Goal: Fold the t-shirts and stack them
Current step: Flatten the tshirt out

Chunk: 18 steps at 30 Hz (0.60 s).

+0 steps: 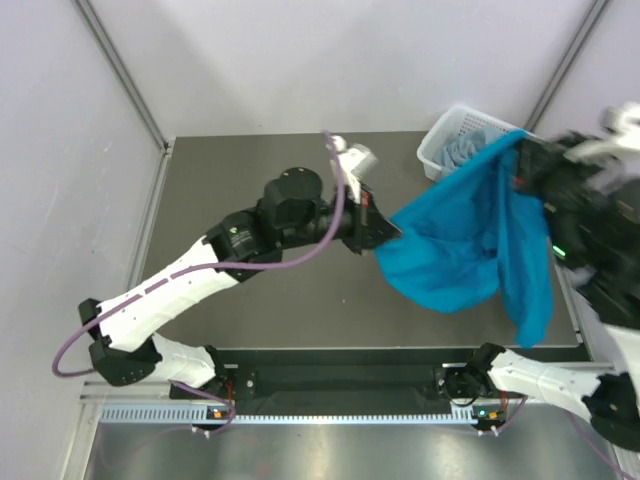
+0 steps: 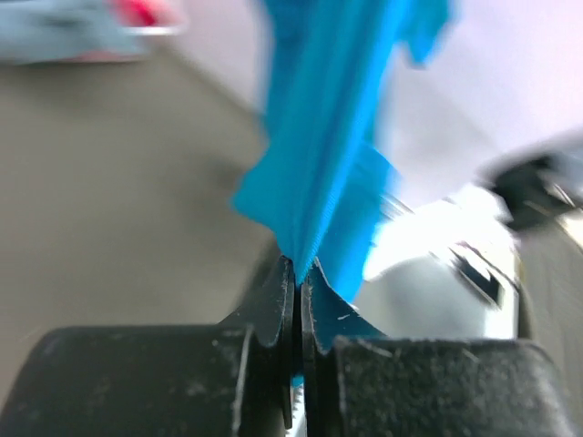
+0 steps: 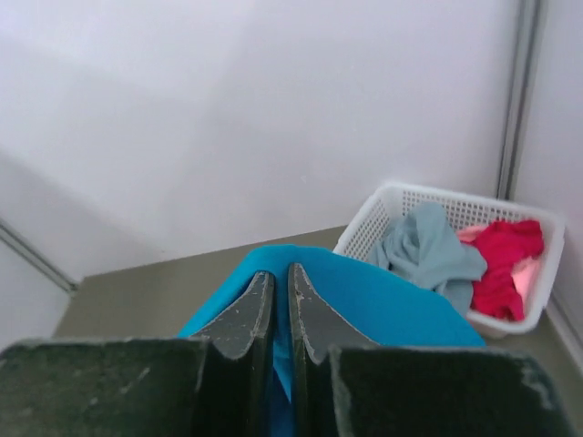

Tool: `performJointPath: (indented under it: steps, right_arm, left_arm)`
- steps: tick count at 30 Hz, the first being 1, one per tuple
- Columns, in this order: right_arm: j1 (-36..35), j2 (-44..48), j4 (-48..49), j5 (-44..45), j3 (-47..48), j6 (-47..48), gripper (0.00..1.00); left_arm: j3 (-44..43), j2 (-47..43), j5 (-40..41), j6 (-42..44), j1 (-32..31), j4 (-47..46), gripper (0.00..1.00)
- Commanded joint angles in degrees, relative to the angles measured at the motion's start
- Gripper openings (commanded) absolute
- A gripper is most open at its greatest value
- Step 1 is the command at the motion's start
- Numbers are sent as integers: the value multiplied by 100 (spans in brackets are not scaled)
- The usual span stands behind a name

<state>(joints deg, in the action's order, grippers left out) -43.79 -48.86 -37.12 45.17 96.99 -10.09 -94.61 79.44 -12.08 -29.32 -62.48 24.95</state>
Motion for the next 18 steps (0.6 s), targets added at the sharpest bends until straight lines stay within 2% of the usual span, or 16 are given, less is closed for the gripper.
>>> performJointPath:
  steps: [1,2,4,5,6,7,8,9,10,11,12,13,14,16,17,18]
  right_arm:
    - [133,-1463,1997,-243,82,1191,0]
    - [204,-1764,2155,-463,144,1158,0]
    - [458,-2766,2639,-1271,425,861,0]
    - [511,-3152,2797,-1526,565,616,0]
    - [555,-4035,2859,-1998,1089,483,0]
    - [556,-4505,2860,-2221,1425,386,0]
    - [556,-4997,2799,-2493,1793,132,10]
    - [564,-5497,2703,-3043,2215,-53,22]
    - [565,-6486,2258,-3223,3185,-211,38]
    - [538,-6974,1932,-3312,3786,-430,61]
    - [512,-7666,1589,-3313,4688,-537,69]
    - [512,-7847,1185,-3269,4889,-625,75]
    - [521,-7884,1059,-3225,4891,-791,82]
    - [547,-7403,1084,-3286,3920,-723,86]
    - [547,-7114,1224,-3251,3419,-662,87]
    - [573,-6511,1303,-3199,2396,-653,87]
  left_arm:
    - [626,-709,1110,-248,875,949,0]
    - [897,-998,1137,-258,1609,1124,0]
    - [1607,-1237,1338,-206,2403,1318,0]
    - [1821,-1377,1374,-171,3173,1406,0]
    - [2014,-1396,1253,-127,3572,1399,0]
    - [2356,-1353,1234,-39,3959,1425,0]
    - [2507,-1283,1051,-13,4633,1425,0]
    - [2683,-1177,1110,31,4909,1434,6]
    - [2806,-898,1302,-29,5147,1486,12]
    - [3034,-695,1400,-47,5663,1495,19]
    - [3079,-484,1427,-73,5920,1565,34]
    - [3132,-143,1453,-39,6140,1522,47]
    - [3185,17,1358,66,6482,1435,53]
    - [2932,299,1234,285,6704,1697,63]
    - [2870,292,973,391,6714,1689,63]
    - [2817,274,857,427,6714,1689,63]
